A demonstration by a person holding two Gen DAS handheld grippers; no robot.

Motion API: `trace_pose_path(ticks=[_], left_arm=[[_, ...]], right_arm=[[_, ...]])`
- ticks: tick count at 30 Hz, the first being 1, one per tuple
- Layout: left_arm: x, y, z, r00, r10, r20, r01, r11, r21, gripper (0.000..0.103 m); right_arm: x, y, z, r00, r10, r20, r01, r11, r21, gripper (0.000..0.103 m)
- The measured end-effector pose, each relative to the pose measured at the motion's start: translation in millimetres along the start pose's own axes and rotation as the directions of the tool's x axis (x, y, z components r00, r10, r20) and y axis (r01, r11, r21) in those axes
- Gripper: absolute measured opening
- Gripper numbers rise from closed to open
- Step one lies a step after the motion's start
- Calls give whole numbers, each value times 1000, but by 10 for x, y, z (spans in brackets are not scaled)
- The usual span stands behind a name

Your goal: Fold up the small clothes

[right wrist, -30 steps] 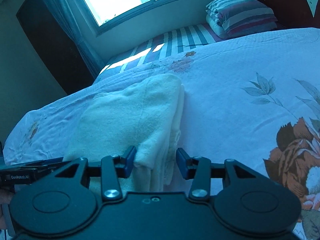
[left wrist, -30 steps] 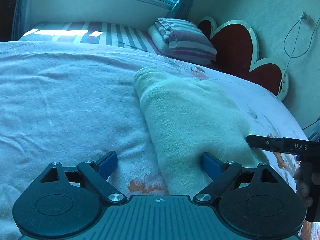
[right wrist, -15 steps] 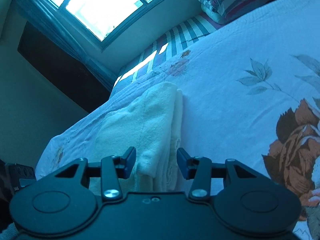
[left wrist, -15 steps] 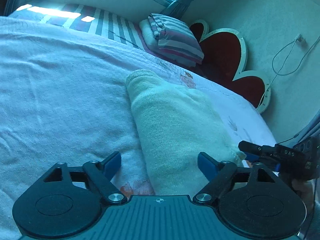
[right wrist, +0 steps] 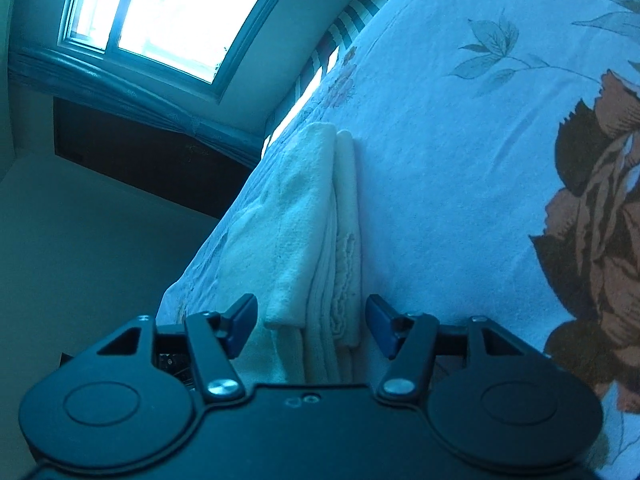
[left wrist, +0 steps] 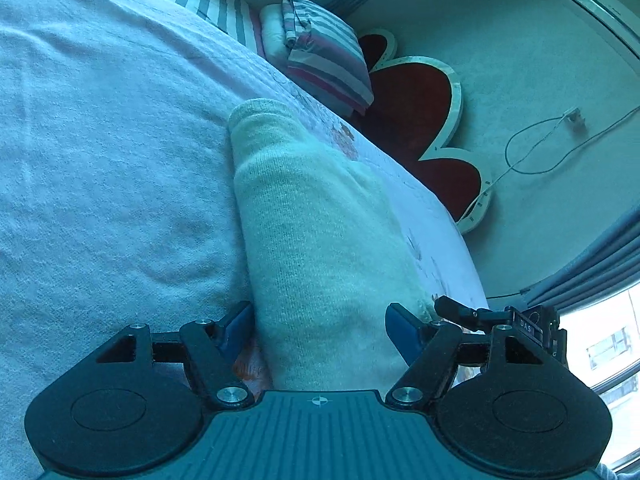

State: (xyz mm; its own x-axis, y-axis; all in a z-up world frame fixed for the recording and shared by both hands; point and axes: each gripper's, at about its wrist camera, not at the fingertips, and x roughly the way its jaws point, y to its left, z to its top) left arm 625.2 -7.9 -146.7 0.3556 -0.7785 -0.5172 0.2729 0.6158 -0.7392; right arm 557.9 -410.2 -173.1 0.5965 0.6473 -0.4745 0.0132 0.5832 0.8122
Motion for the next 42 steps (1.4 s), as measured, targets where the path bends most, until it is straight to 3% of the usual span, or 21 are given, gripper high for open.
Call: trace_pose_path(ticks=[14, 20, 23, 26, 28, 35, 42], left_arm=[[222, -74, 175, 1000, -3, 3, 3, 999, 48, 73], [285, -193, 183, 999, 38, 6, -39, 992, 124, 70], [319, -311, 176, 993, 113, 17, -114, 977, 178, 58], [298, -324, 225, 994, 104, 19, -106, 983, 152, 38], [213, -410, 255, 995, 91, 47, -97, 980, 176, 33], [-352, -673, 468, 993, 31, 112, -58, 967, 249, 32], [-1309, -421, 643, 986, 62, 158, -104, 957, 272, 32]], right_arm=[[214, 99, 122, 996, 22, -82, -30, 995, -98, 62], [259, 105, 146, 996, 36, -78, -47, 988, -148, 49], [285, 105, 142, 998, 25, -55, -32, 989, -142, 39], [231, 157, 91, 999, 5, -38, -11, 988, -156, 35], [196, 261, 67, 1000, 7, -19, -11, 984, -180, 33], [-13, 939, 11, 998, 52, 31, -42, 962, -269, 32], [443, 1665, -281, 996, 90, 3, -85, 949, -303, 32]])
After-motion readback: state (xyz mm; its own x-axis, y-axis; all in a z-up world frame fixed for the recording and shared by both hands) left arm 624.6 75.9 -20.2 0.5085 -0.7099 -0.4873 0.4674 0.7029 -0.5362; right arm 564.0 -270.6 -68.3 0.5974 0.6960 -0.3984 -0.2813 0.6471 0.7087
